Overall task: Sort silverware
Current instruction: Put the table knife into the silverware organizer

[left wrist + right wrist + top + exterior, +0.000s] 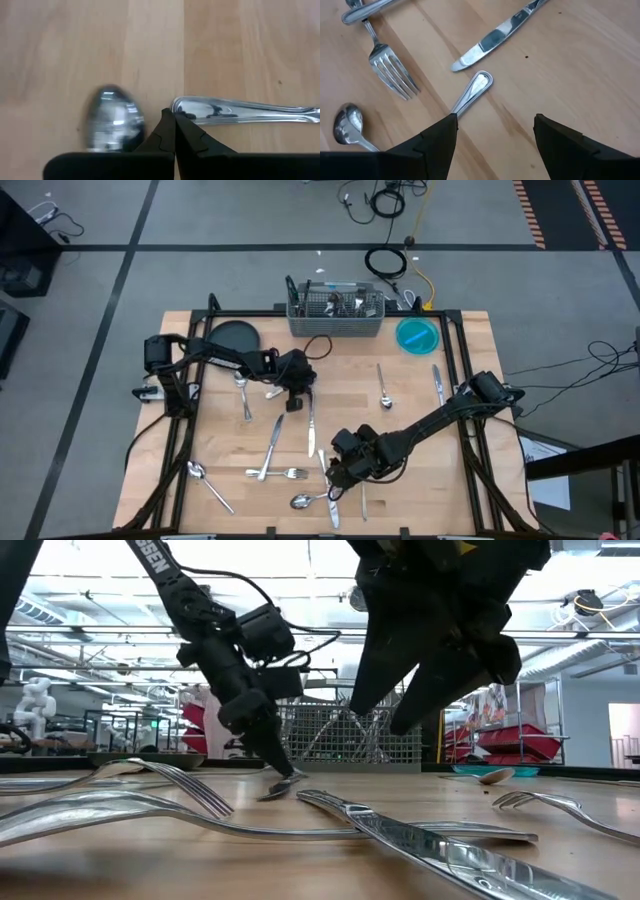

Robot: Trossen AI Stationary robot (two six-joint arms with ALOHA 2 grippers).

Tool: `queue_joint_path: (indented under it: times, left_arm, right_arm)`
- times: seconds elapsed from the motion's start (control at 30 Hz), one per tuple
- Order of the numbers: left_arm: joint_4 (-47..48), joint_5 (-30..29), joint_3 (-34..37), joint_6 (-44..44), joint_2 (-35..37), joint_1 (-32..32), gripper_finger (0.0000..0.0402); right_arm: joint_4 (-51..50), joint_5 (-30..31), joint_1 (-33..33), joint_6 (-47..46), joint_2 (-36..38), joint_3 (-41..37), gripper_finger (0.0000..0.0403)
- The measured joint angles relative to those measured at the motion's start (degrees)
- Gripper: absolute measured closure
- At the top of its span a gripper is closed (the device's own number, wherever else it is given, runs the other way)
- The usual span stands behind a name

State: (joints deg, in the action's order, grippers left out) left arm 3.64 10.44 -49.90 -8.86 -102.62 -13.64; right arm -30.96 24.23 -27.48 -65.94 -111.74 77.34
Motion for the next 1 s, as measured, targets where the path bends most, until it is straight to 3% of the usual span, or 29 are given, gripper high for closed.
queue_joint_path:
  times: [0.3, 0.43, 0.57, 0.77, 1.0]
  left_arm:
    - [-0.59, -1.23, -0.21, 2.75, -1.78, -0.21, 0.0402]
    - [2.05, -1.7, -0.48, 2.58, 0.76, -0.38, 0.0401]
    - [6.9, -1.84, -3.04, 2.43, 5.08, -0.94, 0.0401]
    - [10.12, -1.66, -3.99, 1.66, 12.46, -3.09, 0.0401]
    - [17.18, -1.54, -3.99, 0.93, 18.32, -7.46, 0.0401]
  right_arm:
    - [2.58, 0.01, 0.89, 2.93, 0.0, 0.0, 0.0154]
    - [7.78, -0.66, 1.74, 9.55, 0.0, 0.02, 0.0167]
    - [7.87, -3.17, 3.81, 12.92, -0.27, 0.02, 0.0224]
    - [12.24, -5.71, 8.36, 21.22, -3.32, 0.0, 0.038]
    - [21.05, -17.83, 12.78, 26.45, -9.12, 0.0, 0.0401]
